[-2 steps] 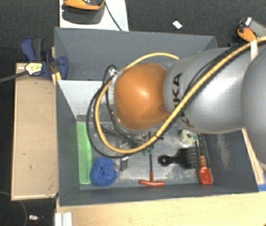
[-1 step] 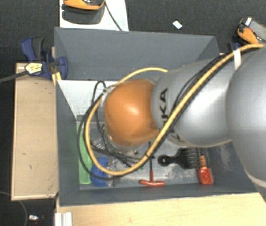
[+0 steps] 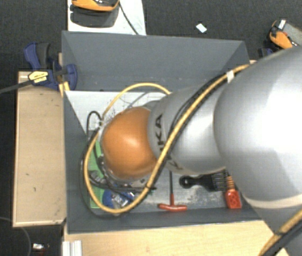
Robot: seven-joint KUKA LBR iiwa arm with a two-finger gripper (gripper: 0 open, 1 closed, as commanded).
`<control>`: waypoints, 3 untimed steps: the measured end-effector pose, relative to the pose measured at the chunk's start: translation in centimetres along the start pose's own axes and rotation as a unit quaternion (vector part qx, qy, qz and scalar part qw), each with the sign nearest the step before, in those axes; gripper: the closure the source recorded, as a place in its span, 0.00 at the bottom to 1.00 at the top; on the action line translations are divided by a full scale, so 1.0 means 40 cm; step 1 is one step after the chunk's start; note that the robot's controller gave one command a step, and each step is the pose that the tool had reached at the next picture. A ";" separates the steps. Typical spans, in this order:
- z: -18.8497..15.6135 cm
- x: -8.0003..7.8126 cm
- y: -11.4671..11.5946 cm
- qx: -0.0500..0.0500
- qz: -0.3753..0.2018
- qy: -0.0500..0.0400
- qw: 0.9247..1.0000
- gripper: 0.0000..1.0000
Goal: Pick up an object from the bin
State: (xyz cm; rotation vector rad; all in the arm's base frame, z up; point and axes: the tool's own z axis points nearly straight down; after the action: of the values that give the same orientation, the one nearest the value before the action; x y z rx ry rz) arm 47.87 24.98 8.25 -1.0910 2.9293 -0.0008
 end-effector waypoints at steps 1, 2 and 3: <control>0.030 0.054 -0.063 -0.003 0.055 0.007 0.998 1.00; 0.029 0.054 -0.063 -0.003 0.056 0.007 0.998 1.00; 0.003 0.053 -0.064 -0.003 0.057 0.005 0.998 1.00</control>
Offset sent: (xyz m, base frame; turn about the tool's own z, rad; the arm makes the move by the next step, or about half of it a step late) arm 0.0000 0.0000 0.0000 0.0000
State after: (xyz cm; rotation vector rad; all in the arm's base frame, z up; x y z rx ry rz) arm 47.92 21.66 8.12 -0.9248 2.9988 0.0032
